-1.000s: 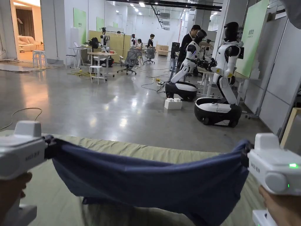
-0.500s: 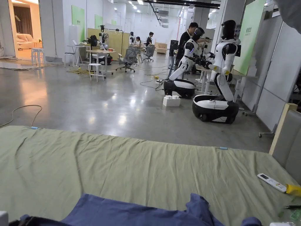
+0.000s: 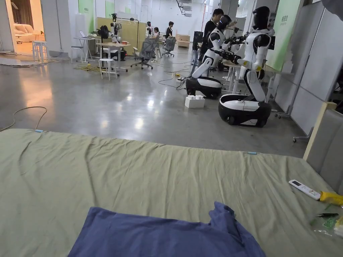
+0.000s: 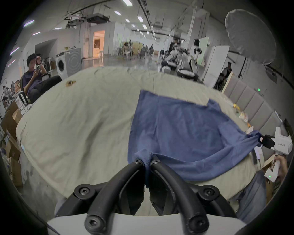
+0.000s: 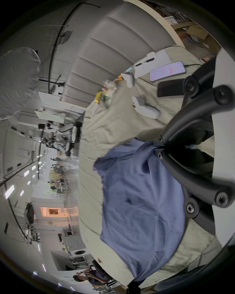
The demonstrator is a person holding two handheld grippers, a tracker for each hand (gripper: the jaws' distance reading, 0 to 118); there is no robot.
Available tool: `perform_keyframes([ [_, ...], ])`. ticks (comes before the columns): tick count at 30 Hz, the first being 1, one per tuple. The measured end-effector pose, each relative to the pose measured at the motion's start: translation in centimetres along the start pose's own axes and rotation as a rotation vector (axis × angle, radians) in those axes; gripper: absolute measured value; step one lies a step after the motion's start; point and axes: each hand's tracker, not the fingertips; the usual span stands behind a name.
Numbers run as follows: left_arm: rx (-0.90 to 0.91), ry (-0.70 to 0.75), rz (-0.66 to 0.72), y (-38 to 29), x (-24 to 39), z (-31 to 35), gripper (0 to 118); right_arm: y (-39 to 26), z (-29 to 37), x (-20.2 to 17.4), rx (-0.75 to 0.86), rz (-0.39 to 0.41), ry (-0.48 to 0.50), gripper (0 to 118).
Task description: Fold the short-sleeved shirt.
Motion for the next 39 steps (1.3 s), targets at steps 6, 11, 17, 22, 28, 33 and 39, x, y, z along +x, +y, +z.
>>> perform_keyframes([
  [6,-0.129,0.062,-0.002,-0.6,-0.4,-3.1,5,-2.2,-2.3,-0.2,-0.101,0.038,-0.019,3],
  [11,-0.101,0.040,0.020,0.3,-1.6,-3.0,17,-1.6,-1.0,-0.9,-0.117,0.053,-0.053,29],
  [17,0.089,0.090,-0.011,3.7,-0.1,-1.0,64,1.7,0.9,-0.9,0.076,0.032,-0.031,86],
  [22,0.279,0.072,-0.050,6.7,1.6,-0.6,64,6.0,4.1,-3.4,0.282,-0.049,0.017,86],
  [28,0.577,0.057,-0.121,8.6,6.4,1.1,56,9.1,4.8,-6.4,0.553,-0.062,-0.016,63],
  [33,0.699,0.098,-0.131,9.5,8.6,1.6,8,10.9,5.4,-8.4,0.663,-0.101,-0.001,10],
  [39,0.722,0.067,-0.129,9.8,9.9,3.1,2,11.9,4.7,-9.5,0.661,-0.052,0.010,2],
])
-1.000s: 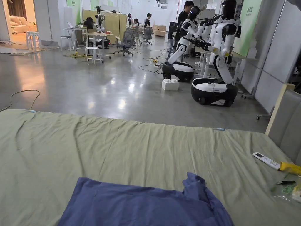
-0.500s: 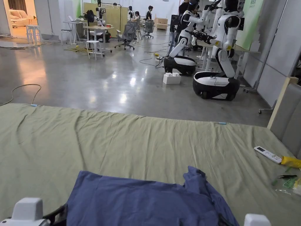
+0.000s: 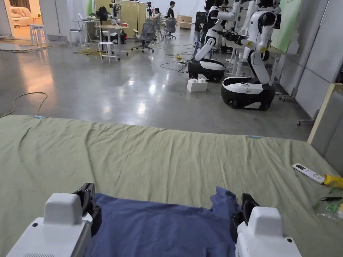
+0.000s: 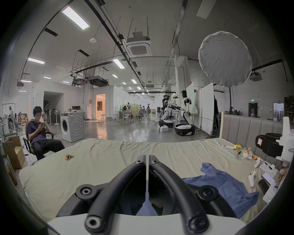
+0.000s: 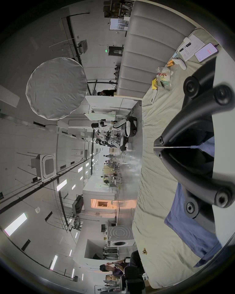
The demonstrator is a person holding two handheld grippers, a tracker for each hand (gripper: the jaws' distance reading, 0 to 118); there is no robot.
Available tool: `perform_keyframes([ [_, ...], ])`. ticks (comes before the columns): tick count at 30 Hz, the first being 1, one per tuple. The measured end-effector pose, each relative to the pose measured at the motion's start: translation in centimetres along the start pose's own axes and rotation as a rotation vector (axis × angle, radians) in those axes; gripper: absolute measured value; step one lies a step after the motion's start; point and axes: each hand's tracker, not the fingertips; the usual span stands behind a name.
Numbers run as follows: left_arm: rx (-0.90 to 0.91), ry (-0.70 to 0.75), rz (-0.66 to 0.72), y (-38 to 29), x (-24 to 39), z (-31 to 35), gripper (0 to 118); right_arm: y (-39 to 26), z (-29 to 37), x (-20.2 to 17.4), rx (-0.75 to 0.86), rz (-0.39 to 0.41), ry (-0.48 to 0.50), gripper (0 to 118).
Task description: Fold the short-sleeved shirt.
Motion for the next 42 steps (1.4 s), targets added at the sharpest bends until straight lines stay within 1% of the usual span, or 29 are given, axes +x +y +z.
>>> perform_keyframes([
  [3,-0.046,-0.001,0.013,-0.6,-0.6,-0.4,2,-0.5,-0.3,0.0,-0.005,-0.021,0.000,1],
  [5,-0.105,0.004,0.029,-1.3,-1.0,-1.5,2,-1.0,-1.0,0.1,-0.023,-0.017,0.001,1],
  [7,-0.208,-0.033,0.079,-2.8,-2.3,-3.5,2,-1.8,-1.5,0.2,-0.052,-0.019,0.012,1],
  [9,-0.275,-0.054,0.129,-4.6,-3.6,-5.8,2,-2.8,-2.4,0.3,-0.106,-0.032,0.037,1],
  [10,-0.313,-0.034,0.126,-5.5,-4.1,-7.1,2,-3.4,-2.6,0.4,-0.133,-0.046,0.046,1],
  [12,-0.397,-0.043,0.116,-7.6,-5.5,-10.6,2,-4.3,-3.3,0.4,-0.151,-0.022,0.047,1],
  [14,-0.467,-0.050,0.143,-8.9,-6.8,-14.3,2,-5.3,-4.1,0.5,-0.177,-0.016,0.058,1],
  [15,-0.521,-0.051,0.167,-9.3,-7.4,-16.4,2,-5.9,-4.6,0.6,-0.213,-0.025,0.061,1],
  [16,-0.546,-0.049,0.171,-9.1,-7.1,-18.0,2,-6.4,-5.1,0.5,-0.222,-0.014,0.061,1],
  [19,-0.640,-0.045,0.160,-9.7,-7.6,-23.6,3,-7.9,-6.5,0.7,-0.263,-0.008,0.061,1],
  [20,-0.661,-0.037,0.151,-9.7,-7.5,-25.1,8,-8.4,-6.9,0.7,-0.276,-0.004,0.059,1],
  [21,-0.685,-0.057,0.152,-9.9,-7.5,-26.7,19,-8.7,-7.2,0.7,-0.286,-0.001,0.059,1],
  [23,-0.752,-0.072,0.136,-10.4,-7.4,-29.9,65,-9.7,-7.9,0.9,-0.330,-0.014,0.063,1],
  [24,-0.768,-0.067,0.126,-10.8,-7.3,-30.8,79,-10.2,-8.0,1.1,-0.350,-0.021,0.051,1],
  [25,-0.798,-0.056,0.116,-11.2,-7.0,-32.1,84,-10.5,-8.3,1.2,-0.332,-0.007,0.056,1],
  [27,-0.836,-0.044,0.097,-12.1,-6.5,-34.0,84,-11.3,-8.8,1.4,-0.363,0.010,0.059,1],
  [30,-0.877,-0.043,0.068,-14.0,-6.5,-36.1,84,-12.4,-9.3,2.1,-0.394,0.009,0.050,1],
  [32,-0.910,0.028,0.014,-15.5,-6.8,-37.3,84,-12.9,-9.4,2.7,-0.401,0.012,0.028,1],
  [35,-0.891,0.014,0.014,-16.0,-6.1,-37.1,83,-13.6,-9.6,3.6,-0.407,0.010,0.005,1],
  [36,-0.868,0.021,0.003,-16.0,-6.0,-37.1,79,-13.8,-9.9,3.8,-0.417,0.008,0.003,1],
  [37,-0.833,0.016,-0.007,-15.8,-6.0,-37.1,69,-14.1,-10.3,4.1,-0.437,0.009,-0.001,1],
  [39,-0.824,-0.011,-0.007,-15.6,-5.8,-37.1,49,-14.4,-11.3,4.9,-0.458,-0.002,-0.010,1],
  [41,-0.806,-0.064,-0.021,-15.5,-5.9,-37.0,12,-14.6,-13.2,6.0,-0.512,-0.021,-0.029,3],
  [42,-0.800,-0.099,-0.008,-15.3,-6.0,-36.9,7,-14.7,-14.1,6.7,-0.527,-0.043,-0.039,7],
])
